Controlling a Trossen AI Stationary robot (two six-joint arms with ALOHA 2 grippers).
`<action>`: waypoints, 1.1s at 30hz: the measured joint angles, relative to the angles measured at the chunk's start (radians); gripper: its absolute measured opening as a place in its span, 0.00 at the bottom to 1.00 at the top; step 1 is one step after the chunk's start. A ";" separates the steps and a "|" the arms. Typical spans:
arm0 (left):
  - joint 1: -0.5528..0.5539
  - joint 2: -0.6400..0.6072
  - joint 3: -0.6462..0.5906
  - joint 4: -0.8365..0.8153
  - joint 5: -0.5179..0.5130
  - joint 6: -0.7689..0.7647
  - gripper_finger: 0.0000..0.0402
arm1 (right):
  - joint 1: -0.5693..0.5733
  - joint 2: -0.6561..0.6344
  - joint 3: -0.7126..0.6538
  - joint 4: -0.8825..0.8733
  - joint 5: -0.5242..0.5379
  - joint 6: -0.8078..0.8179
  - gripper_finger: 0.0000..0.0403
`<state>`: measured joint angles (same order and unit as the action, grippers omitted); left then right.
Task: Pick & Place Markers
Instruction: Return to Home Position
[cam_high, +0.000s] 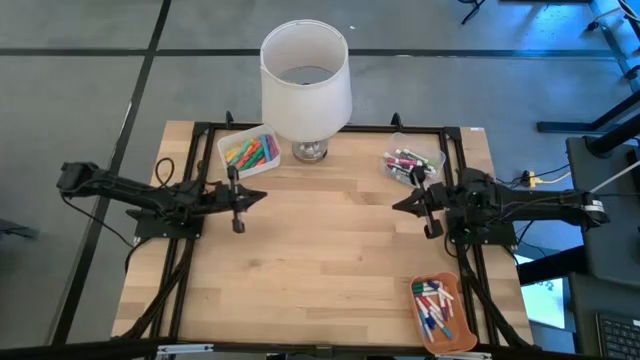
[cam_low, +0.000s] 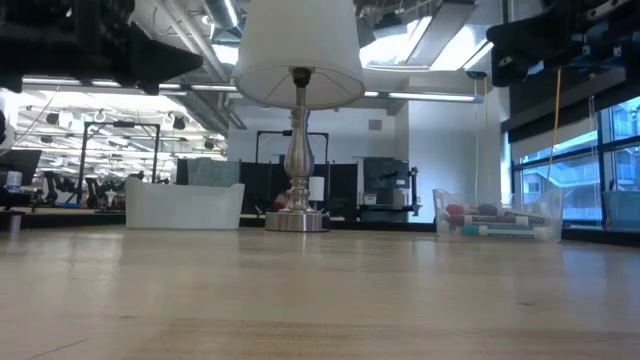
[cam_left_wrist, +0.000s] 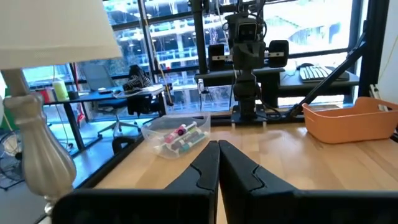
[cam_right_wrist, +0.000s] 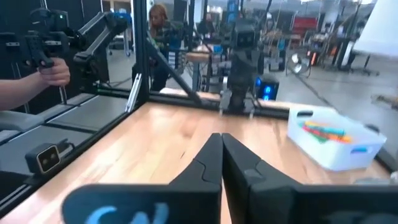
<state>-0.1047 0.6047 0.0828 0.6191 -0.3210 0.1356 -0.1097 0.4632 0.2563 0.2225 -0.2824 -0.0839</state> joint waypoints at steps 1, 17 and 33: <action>0.000 -0.012 -0.011 0.001 0.000 0.000 0.00 | 0.000 0.000 0.000 -0.006 0.000 0.007 0.01; 0.000 -0.152 -0.047 -0.096 0.027 -0.021 0.01 | 0.000 -0.140 0.000 -0.124 0.002 -0.007 0.01; 0.000 -0.201 -0.055 -0.162 0.027 -0.043 0.02 | 0.000 -0.379 -0.135 -0.131 0.064 0.006 0.01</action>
<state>-0.1047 0.4041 0.0274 0.4569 -0.2935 0.0922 -0.1093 0.0844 0.1215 0.0910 -0.2188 -0.0778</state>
